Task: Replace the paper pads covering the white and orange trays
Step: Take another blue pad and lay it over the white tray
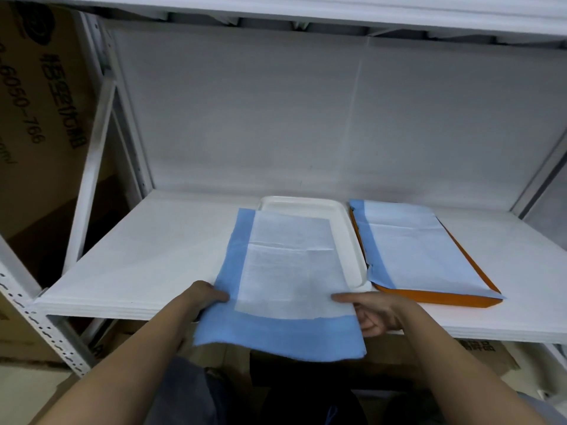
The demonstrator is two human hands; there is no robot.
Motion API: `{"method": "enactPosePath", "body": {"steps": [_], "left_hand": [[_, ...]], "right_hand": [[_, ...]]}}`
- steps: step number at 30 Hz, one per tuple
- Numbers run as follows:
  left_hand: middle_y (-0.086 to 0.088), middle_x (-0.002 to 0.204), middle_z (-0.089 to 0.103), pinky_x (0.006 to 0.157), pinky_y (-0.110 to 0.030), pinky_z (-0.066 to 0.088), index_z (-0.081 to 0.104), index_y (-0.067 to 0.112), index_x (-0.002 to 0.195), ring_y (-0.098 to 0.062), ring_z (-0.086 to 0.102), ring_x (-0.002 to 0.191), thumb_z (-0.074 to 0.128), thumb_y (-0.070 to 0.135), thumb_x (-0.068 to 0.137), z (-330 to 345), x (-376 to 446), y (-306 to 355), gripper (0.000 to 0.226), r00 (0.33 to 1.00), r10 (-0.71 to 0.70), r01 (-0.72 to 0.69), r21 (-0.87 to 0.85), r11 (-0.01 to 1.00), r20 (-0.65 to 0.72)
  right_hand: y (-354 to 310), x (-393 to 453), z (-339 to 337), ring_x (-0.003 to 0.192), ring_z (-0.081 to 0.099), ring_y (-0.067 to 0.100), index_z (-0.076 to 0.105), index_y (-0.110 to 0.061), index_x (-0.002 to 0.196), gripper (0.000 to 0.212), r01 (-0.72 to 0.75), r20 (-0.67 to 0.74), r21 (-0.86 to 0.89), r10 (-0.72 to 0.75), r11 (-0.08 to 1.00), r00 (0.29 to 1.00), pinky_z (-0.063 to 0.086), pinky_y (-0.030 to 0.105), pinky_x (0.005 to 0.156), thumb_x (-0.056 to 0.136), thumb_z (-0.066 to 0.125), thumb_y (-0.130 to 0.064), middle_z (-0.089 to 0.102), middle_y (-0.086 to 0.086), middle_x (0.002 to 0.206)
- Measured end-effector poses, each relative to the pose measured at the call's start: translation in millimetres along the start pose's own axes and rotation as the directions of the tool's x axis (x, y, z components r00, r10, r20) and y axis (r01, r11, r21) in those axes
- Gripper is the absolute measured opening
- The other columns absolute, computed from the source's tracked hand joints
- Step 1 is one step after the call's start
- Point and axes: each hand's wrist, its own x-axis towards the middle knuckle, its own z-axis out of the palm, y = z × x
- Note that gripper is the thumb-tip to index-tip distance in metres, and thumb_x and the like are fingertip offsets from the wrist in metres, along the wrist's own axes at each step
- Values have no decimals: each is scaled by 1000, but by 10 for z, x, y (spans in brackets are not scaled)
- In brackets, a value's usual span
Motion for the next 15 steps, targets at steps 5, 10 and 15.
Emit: {"method": "enactPosePath", "body": {"steps": [5,10,15], "left_hand": [[-5,63,57,42,-16,39,55,6,75,-11,54,43,73,22,81,-63,167,109,24,1000,15,-17,-65,998,-27],[0,62,48,42,-17,35,42,12,78,-13,47,48,70,20,84,-87,548,361,29,995,77,-85,-150,985,-58],[-13,92,69,69,-29,51,64,-1,103,-26,64,76,76,17,77,-93,985,623,34,999,42,-36,-242,970,19]], "right_hand": [[-278,188,-41,72,63,21,60,-6,100,37,138,-249,109,-107,984,963,50,25,56,86,64,-40,64,9,81],[-601,637,-119,71,58,20,56,2,115,38,226,-308,56,-199,972,930,48,27,57,92,59,-27,59,9,84],[-866,1087,-198,79,61,27,57,4,118,39,218,-286,150,-169,964,943,52,32,64,88,65,-20,64,16,97]]}}
